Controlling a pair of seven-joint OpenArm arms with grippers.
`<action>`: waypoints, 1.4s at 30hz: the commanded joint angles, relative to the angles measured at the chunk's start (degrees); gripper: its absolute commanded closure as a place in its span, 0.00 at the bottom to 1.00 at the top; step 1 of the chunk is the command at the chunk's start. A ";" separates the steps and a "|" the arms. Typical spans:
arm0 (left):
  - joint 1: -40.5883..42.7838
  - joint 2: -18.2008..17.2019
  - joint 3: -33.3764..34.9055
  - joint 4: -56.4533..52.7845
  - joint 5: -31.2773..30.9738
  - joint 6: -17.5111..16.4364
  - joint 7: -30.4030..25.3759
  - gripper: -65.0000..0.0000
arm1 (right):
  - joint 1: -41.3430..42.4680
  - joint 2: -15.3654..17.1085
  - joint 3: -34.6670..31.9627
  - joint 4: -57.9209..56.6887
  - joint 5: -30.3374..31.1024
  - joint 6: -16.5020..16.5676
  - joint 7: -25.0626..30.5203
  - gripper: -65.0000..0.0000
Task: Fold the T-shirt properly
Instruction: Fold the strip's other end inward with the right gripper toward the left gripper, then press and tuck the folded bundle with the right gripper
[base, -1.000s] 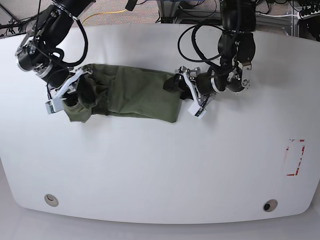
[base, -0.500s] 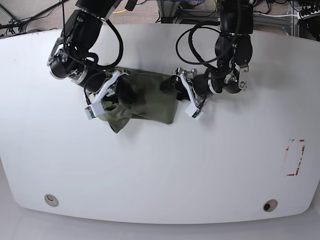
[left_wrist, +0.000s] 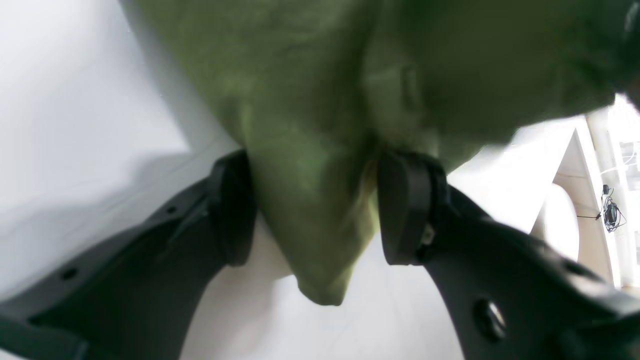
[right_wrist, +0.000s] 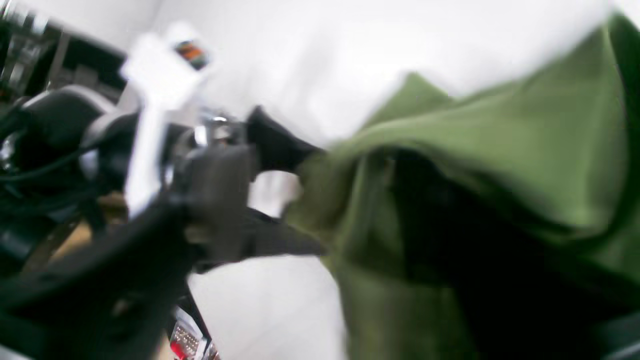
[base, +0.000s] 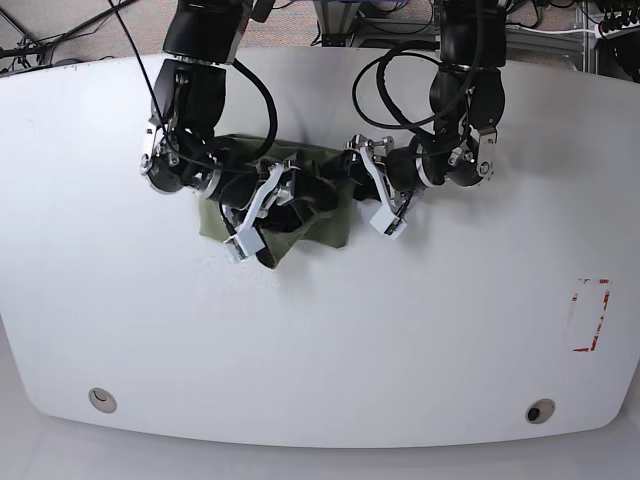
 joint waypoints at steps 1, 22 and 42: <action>-0.17 -0.35 0.06 0.09 2.78 0.88 2.97 0.46 | 1.03 0.93 -0.56 1.08 1.60 0.47 1.49 0.13; 5.02 -10.90 -9.44 17.67 -17.17 0.52 1.56 0.64 | -7.14 8.23 4.01 13.04 1.69 0.47 1.58 0.36; 10.20 -18.90 -14.27 17.85 -22.27 0.52 1.56 0.64 | -8.20 7.00 -6.10 15.06 -7.10 0.47 4.48 0.26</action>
